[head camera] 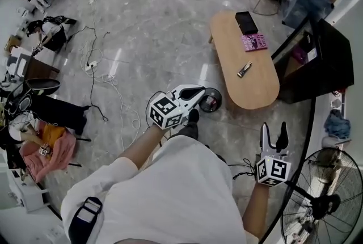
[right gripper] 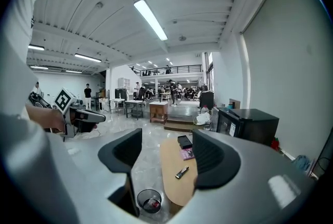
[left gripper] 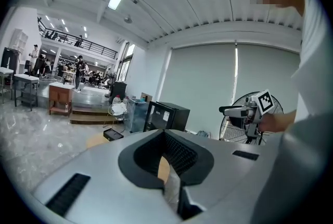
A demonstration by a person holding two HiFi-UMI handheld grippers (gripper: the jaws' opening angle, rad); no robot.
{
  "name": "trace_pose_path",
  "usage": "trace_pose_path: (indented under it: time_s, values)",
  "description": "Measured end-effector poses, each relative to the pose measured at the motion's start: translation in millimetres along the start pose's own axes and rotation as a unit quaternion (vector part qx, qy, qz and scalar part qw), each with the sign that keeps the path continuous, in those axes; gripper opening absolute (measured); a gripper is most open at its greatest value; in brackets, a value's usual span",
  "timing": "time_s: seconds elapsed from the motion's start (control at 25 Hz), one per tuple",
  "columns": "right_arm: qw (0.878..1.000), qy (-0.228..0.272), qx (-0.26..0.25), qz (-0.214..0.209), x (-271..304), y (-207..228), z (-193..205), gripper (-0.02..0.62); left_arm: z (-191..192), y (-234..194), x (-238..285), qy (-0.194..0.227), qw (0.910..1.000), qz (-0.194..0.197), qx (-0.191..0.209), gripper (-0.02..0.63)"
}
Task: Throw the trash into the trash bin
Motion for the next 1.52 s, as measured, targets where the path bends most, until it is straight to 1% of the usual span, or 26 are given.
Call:
trace_pose_path:
  time_s: [0.2, 0.44, 0.68, 0.84, 1.04, 1.24, 1.36, 1.52]
  values:
    - [1.0, -0.014, 0.002, 0.009, 52, 4, -8, 0.314, -18, -46, 33, -0.014, 0.9998, 0.009, 0.012, 0.006]
    - [0.999, -0.03, 0.009, 0.028, 116, 11, -17, 0.314, -37, -99, 68, -0.037, 0.9988, 0.03, 0.014, 0.006]
    - [0.998, -0.046, 0.014, 0.041, 170, 1, -22, 0.314, -52, -154, 92, -0.054, 0.9971, 0.049, 0.022, 0.006]
    - [0.997, -0.054, 0.013, 0.045, 200, -10, -27, 0.314, -58, -181, 104, -0.062, 0.9956, 0.064, 0.028, 0.006]
    - [0.997, -0.063, 0.009, 0.046, 226, -17, -31, 0.314, -63, -202, 118, -0.065, 0.9948, 0.075, 0.024, 0.006]
    - [0.997, -0.071, 0.003, 0.042, 237, -17, -34, 0.314, -61, -209, 122, -0.065, 0.995, 0.075, 0.012, 0.006]
    - [0.997, -0.075, 0.002, 0.034, 241, -12, -33, 0.314, -57, -206, 126, -0.066, 0.9952, 0.072, 0.005, 0.006]
    - [0.997, -0.08, 0.002, 0.017, 247, 4, -32, 0.314, -59, -202, 136, -0.062, 0.9965, 0.056, 0.001, 0.006]
Point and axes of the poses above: the fingertips, and each gripper's own axes: x forward along the fingers, y to its right, z out of its underside, the point moved 5 cm from there along -x, backward along the fingers, and after that the axes turned 3 degrees about -x, right-handed, at the moved point
